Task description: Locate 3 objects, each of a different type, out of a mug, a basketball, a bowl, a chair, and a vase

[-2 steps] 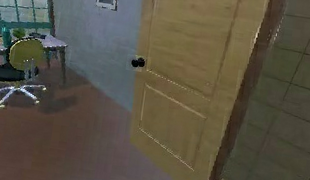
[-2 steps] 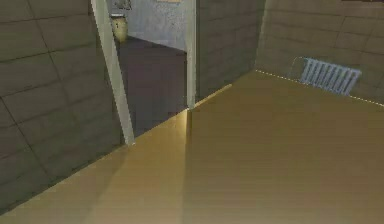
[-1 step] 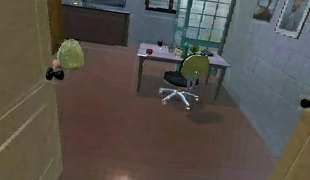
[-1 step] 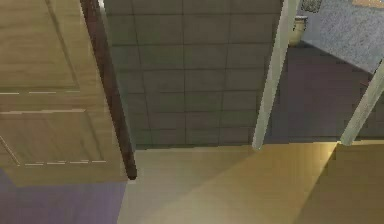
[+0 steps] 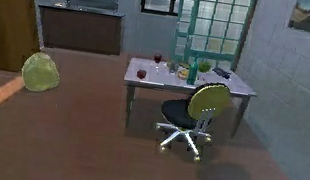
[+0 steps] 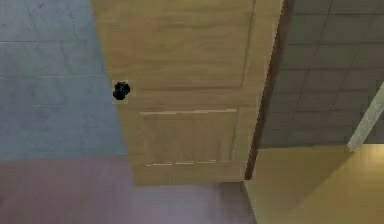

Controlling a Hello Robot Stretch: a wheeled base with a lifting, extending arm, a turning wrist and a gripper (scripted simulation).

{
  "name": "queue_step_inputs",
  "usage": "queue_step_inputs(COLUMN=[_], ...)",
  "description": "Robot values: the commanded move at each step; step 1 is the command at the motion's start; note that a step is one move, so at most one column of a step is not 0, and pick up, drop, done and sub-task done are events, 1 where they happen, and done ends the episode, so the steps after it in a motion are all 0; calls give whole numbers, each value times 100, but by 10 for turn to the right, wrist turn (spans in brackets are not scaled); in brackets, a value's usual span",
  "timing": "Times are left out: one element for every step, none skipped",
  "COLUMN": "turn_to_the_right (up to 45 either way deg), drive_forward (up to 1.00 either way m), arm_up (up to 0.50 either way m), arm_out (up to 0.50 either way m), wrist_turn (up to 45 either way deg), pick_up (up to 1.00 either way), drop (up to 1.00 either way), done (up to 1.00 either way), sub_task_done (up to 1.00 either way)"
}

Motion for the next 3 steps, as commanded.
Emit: queue_step_inputs(turn_to_the_right=[0,-270,-30], drive_forward=[45,0,0], arm_up=[0,0,0], arm_out=[0,0,0], wrist_turn=[0,0,0], pick_up=[0,0,0], drop=[0,0,0], done=[0,0,0], sub_task_done=[0,0,0])
